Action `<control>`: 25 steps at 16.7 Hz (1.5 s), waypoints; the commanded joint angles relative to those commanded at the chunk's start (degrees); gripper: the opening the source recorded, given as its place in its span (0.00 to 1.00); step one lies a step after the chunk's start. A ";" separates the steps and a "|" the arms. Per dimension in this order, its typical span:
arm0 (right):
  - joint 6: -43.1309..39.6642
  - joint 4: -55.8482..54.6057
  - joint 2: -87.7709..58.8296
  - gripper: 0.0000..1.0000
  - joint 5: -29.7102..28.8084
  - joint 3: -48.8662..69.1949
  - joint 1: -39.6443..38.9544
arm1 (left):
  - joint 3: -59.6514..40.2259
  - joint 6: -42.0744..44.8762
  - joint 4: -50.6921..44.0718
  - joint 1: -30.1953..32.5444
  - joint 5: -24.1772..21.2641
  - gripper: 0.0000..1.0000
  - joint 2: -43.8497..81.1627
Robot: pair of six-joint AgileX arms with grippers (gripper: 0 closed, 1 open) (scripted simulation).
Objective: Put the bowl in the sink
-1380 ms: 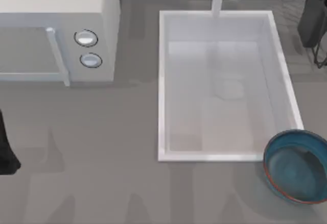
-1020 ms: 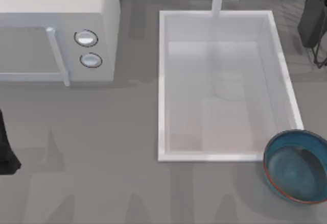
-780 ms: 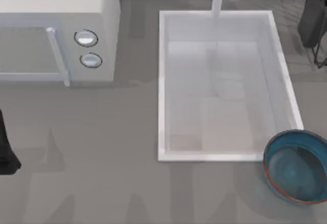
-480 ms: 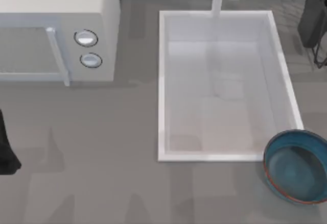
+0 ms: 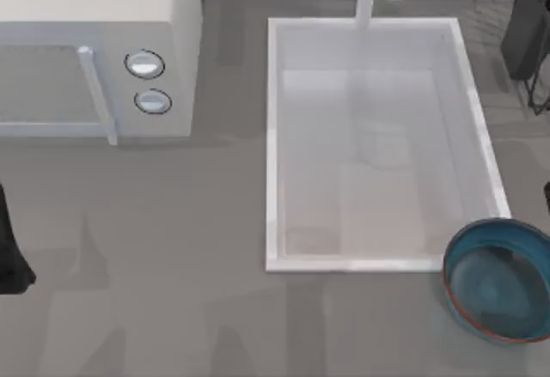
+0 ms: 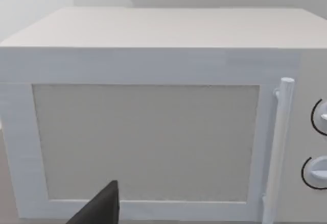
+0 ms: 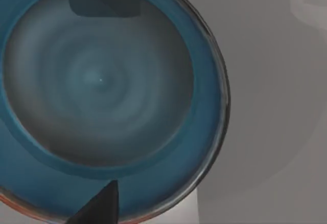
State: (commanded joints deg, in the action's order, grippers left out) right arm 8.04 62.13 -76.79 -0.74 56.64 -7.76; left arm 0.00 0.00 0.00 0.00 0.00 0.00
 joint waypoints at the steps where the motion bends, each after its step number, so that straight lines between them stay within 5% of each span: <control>1: 0.18 1.25 -1.45 1.00 -0.01 1.29 -0.16 | 0.00 0.00 0.00 0.00 0.00 1.00 0.00; 9: 0.24 1.25 -2.95 1.00 -0.01 1.51 -0.07 | 0.00 0.00 0.00 0.00 0.00 1.00 0.00; 18: 0.37 -21.09 -11.78 1.00 -0.01 -11.62 -0.20 | 0.00 0.00 0.00 0.00 0.00 1.00 0.00; 24: 0.41 -22.88 -12.66 1.00 -0.01 -12.83 -0.21 | 0.00 0.00 0.00 0.00 0.00 1.00 0.00; 25: 0.41 -22.88 -12.66 0.92 -0.01 -12.83 -0.21 | 0.00 0.00 0.00 0.00 0.00 1.00 0.00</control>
State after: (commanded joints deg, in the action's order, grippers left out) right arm 8.44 39.24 -89.45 -0.75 43.81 -7.97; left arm 0.00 0.00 0.00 0.00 0.00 0.00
